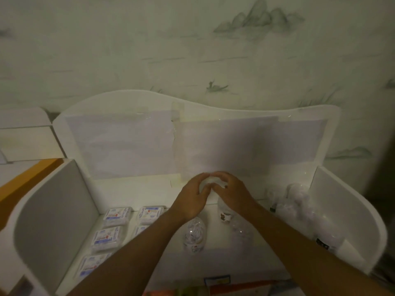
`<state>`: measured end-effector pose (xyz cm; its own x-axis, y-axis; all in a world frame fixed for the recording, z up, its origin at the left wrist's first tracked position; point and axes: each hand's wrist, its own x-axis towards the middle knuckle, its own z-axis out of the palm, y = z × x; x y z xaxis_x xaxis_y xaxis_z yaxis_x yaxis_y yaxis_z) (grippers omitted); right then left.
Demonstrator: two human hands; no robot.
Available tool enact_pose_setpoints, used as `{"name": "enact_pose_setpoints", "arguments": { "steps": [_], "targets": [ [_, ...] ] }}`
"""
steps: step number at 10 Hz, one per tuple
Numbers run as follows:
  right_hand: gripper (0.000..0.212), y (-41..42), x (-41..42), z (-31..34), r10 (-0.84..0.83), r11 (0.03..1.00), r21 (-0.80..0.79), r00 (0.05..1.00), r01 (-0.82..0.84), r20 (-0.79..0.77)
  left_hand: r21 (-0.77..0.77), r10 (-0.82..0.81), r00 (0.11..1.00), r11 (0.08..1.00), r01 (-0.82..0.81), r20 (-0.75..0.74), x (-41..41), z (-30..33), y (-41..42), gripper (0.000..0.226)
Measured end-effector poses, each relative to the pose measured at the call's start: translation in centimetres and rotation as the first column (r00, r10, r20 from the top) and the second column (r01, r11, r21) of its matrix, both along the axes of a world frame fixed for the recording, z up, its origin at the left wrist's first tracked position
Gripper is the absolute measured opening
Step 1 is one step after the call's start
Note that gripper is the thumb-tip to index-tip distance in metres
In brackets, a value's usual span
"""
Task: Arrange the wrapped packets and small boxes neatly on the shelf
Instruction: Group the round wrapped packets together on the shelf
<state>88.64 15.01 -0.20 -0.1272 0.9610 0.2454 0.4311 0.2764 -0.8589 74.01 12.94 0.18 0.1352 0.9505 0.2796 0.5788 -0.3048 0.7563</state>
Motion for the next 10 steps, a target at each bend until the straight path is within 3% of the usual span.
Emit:
{"name": "enact_pose_setpoints", "arguments": {
  "steps": [2, 3, 4, 5, 6, 7, 8, 9, 10],
  "targets": [
    [0.025, 0.1, 5.7, -1.6, -0.134, 0.99, -0.055, 0.991, 0.132, -0.028, -0.083, -0.043, 0.999, 0.996, 0.042, -0.019, 5.4, -1.0, 0.1, 0.047],
    [0.025, 0.0, 6.9, -4.3, -0.133, 0.982, -0.145, 0.986, 0.118, -0.096, -0.14, -0.024, 0.997, 0.99, 0.033, 0.069, 8.1, -3.7, -0.8, 0.058],
    [0.033, -1.0, 6.6, -6.2, -0.113, 0.962, -0.27, 0.967, 0.048, -0.229, -0.179, 0.129, 0.952, 0.981, -0.08, 0.279, 9.2, -5.6, -1.5, 0.059],
    [0.038, -2.1, 6.2, -7.9, -0.143, 0.944, -0.328, 0.885, -0.012, -0.443, -0.412, 0.313, 0.803, 0.907, -0.093, 0.508, 10.1, -6.3, -2.2, 0.053],
    [0.034, -2.6, 5.7, -9.1, -0.125, 0.932, -0.357, 0.865, -0.066, -0.486, -0.514, 0.405, 0.626, 0.858, -0.007, 0.666, 10.2, -8.3, -2.1, 0.064],
    [0.04, -2.3, 5.0, -10.1, -0.187, 0.896, -0.434, 0.802, -0.098, -0.567, -0.523, 0.411, 0.587, 0.852, 0.025, 0.697, 10.3, -9.4, -1.8, 0.069],
    [0.043, -2.3, 5.0, -10.3, -0.136, 0.892, -0.427, 0.813, -0.148, -0.567, -0.464, 0.345, 0.61, 0.885, 0.042, 0.713, 10.3, -8.5, -2.1, 0.033],
    [0.05, -2.2, 5.3, -10.2, -0.096, 0.924, -0.371, 0.882, -0.093, -0.461, -0.402, 0.266, 0.636, 0.912, 0.077, 0.724, 10.1, -9.0, -1.6, 0.03],
    [0.05, -2.3, 4.9, -9.8, -0.097, 0.939, -0.336, 0.876, -0.077, -0.472, -0.378, 0.25, 0.64, 0.923, 0.069, 0.727, 10.0, -8.4, -2.1, 0.029]
  ]
}}
